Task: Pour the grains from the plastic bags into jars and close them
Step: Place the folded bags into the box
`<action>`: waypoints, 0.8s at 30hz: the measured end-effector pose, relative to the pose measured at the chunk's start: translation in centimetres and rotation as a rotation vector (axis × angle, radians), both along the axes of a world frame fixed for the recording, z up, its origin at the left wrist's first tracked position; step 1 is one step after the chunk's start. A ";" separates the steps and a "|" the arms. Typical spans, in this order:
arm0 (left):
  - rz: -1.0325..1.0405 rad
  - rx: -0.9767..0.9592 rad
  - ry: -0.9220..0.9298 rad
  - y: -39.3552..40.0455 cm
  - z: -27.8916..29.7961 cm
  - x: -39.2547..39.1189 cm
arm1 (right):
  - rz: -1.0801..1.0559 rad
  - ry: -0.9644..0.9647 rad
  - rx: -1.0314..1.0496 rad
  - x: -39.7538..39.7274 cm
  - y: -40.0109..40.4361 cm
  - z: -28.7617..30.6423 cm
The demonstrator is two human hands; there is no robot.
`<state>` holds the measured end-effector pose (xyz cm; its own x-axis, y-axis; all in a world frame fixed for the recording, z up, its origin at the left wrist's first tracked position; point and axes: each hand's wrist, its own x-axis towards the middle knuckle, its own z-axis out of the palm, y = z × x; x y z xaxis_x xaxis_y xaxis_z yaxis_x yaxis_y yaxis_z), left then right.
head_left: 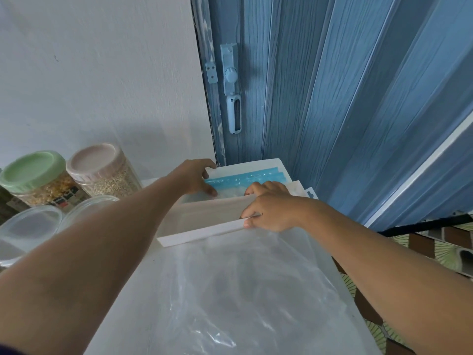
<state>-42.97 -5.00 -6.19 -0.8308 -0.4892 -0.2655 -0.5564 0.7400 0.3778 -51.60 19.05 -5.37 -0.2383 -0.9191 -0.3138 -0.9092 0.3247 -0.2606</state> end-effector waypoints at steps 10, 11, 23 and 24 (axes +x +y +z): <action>-0.359 -0.178 -0.155 2.5 0.4 0.7 | -0.002 -0.001 -0.009 0.5 0.7 0.2; -0.360 -0.191 -0.213 2.6 0.5 0.7 | -0.001 -0.004 -0.010 0.5 0.7 0.2; -0.308 -0.190 -0.295 2.1 0.2 0.2 | -0.004 -0.011 0.027 1.2 1.6 0.3; -0.303 -0.185 -0.297 2.1 0.2 0.2 | -0.005 -0.013 0.034 1.3 1.8 0.4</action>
